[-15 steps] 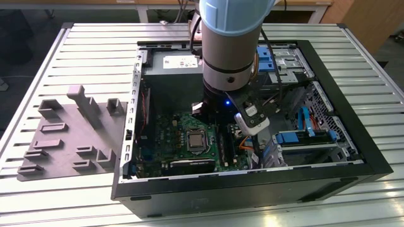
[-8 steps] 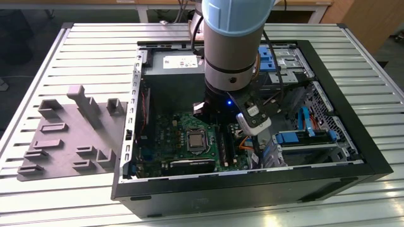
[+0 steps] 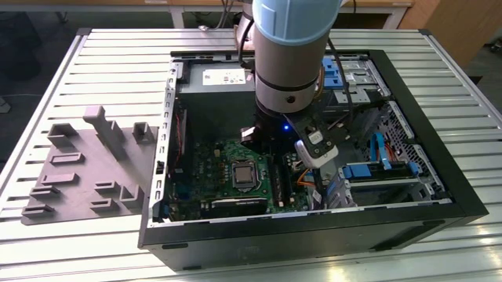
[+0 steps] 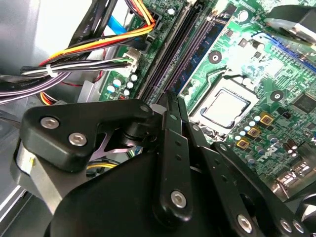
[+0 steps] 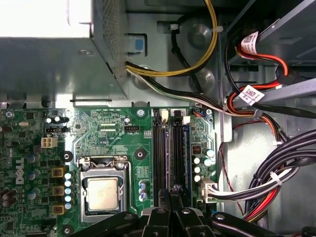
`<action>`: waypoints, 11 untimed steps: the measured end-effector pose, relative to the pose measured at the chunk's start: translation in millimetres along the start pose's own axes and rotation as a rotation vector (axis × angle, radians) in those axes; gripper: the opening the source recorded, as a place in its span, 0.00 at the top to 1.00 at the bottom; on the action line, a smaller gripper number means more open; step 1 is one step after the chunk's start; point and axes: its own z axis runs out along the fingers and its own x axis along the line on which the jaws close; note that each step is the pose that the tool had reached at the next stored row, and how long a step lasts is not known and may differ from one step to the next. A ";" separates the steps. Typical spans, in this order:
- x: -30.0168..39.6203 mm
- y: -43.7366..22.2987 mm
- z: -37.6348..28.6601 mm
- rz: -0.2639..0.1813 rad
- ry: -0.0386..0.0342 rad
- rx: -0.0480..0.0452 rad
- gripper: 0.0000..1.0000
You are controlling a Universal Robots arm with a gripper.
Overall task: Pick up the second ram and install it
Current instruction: 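Insert the second ram into the second slot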
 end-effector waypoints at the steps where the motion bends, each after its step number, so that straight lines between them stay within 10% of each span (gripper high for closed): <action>1: -0.5 0.0 0.1 -0.003 0.0002 0.0000 0.88; 11: -0.6 0.3 2.2 -0.011 0.0007 -0.0038 0.88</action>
